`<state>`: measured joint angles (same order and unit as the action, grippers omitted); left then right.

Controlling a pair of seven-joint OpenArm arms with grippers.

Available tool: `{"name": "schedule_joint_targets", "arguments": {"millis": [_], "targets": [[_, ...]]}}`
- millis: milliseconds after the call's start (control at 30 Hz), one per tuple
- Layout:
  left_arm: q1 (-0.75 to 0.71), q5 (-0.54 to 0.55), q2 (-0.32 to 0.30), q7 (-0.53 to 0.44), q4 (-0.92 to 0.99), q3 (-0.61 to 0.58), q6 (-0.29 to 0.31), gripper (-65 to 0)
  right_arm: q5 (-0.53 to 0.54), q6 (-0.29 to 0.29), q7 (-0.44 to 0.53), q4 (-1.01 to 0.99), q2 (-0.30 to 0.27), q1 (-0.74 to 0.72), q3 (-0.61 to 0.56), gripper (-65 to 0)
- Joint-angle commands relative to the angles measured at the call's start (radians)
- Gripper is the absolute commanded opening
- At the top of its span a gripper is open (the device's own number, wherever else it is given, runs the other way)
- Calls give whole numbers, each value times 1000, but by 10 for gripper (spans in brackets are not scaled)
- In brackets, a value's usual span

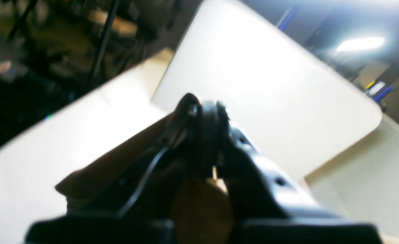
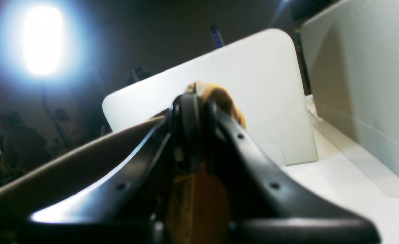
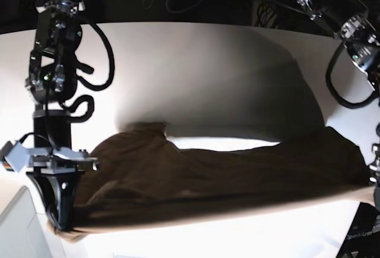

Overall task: Layout the t-shirt on the table in an organized manner, then fold the t-shirt properly
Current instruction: 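Lift the shirt with both grippers and stretch it between them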

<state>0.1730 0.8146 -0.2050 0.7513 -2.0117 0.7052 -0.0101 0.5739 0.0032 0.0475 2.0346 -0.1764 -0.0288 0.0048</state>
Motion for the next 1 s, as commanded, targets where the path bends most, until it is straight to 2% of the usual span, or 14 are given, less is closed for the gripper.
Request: {"name": "schedule_joint_targets", "arguments": {"millis": [0,100,200,300,433,633,833,900,967], "targets": [[1,28,-12,-36,-16,1,-1,-646,1,2,44,15,-2,-13,4,-605],[-40,39,-7,-40,-11,-3,-1,-646,-4,-1,25,2,-1,-7,4,-580],[-40,28,23,-36,1,-6,-1,-646,-4,-1,-48,-22,1,-32,5,-588],[-20,16,28,-39,21,-68,-3,-646,-4,-1,-108,-82,7,-69,10,-610],[64,-108,54,-43,136,-180,-3,-645,-4,-1,-130,-266,4,-158,5,-619],[296,-255,117,-45,529,-246,-3,-642,-4,-1,-130,-700,4,-405,-13,-617],[537,-352,120,-46,908,-266,-3,-641,-4,2,-128,-1084,1,-618,-19,-615],[621,-357,117,-48,1049,-261,2,-641,-4,2,-130,-1208,4,-684,-19,-594],[664,-343,115,-48,1150,-259,2,-639,-4,2,-130,-1285,1,-715,-19,-542]]}}
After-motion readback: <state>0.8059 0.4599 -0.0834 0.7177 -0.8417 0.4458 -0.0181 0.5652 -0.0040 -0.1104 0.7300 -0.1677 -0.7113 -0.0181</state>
